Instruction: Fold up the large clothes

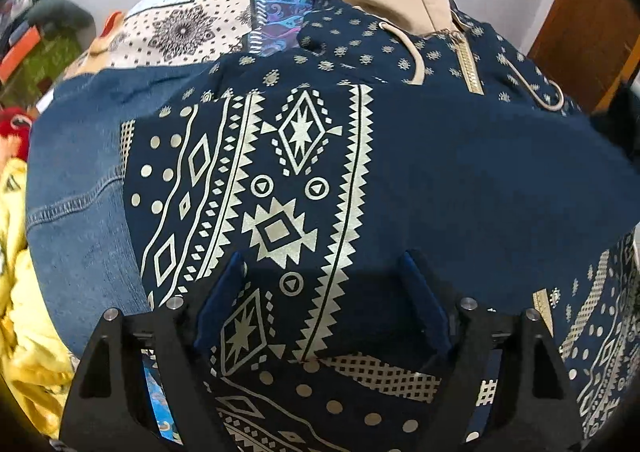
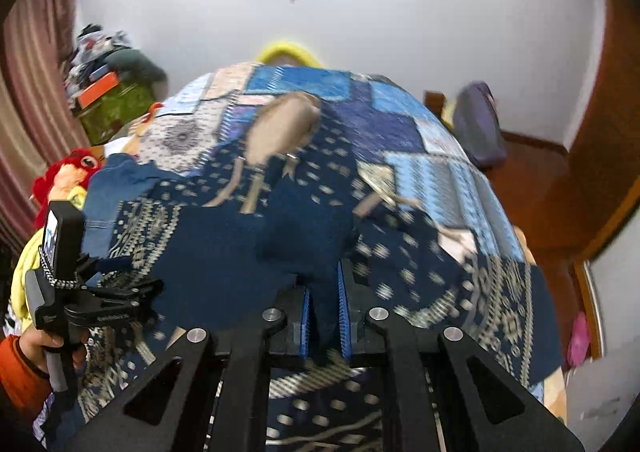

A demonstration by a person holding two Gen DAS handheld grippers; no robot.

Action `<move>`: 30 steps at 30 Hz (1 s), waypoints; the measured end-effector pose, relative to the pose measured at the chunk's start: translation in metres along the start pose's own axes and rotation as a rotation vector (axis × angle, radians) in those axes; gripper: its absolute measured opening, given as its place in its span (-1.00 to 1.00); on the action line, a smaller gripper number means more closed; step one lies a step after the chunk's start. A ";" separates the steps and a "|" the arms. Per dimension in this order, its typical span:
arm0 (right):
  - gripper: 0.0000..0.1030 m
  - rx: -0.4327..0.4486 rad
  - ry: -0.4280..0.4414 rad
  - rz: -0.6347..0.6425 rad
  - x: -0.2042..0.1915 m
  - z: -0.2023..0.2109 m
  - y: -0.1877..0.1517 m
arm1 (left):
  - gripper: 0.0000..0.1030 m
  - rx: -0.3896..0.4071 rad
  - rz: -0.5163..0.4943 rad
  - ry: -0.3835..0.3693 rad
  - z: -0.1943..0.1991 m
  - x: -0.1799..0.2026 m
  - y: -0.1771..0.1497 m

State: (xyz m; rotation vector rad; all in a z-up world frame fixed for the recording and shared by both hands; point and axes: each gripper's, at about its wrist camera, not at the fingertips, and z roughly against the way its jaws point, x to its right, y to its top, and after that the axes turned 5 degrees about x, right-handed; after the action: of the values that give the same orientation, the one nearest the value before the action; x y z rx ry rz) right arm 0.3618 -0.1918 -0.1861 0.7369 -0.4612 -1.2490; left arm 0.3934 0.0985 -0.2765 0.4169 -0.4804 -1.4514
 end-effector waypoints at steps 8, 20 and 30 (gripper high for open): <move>-0.84 -0.136 -0.059 0.012 0.033 -0.042 -0.036 | 0.68 0.003 -0.043 0.036 -0.002 0.005 -0.001; -0.12 -0.175 -0.218 0.173 0.032 -0.047 -0.046 | 0.81 0.013 -0.058 0.062 -0.006 0.005 -0.002; 0.59 -0.152 -0.181 -0.047 0.096 0.005 -0.048 | 0.77 0.025 -0.082 0.072 0.011 0.021 0.008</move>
State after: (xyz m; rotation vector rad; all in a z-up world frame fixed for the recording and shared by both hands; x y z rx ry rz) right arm 0.3517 -0.2912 -0.2250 0.5108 -0.4924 -1.3852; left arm 0.3948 0.0781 -0.2618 0.5123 -0.4284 -1.5055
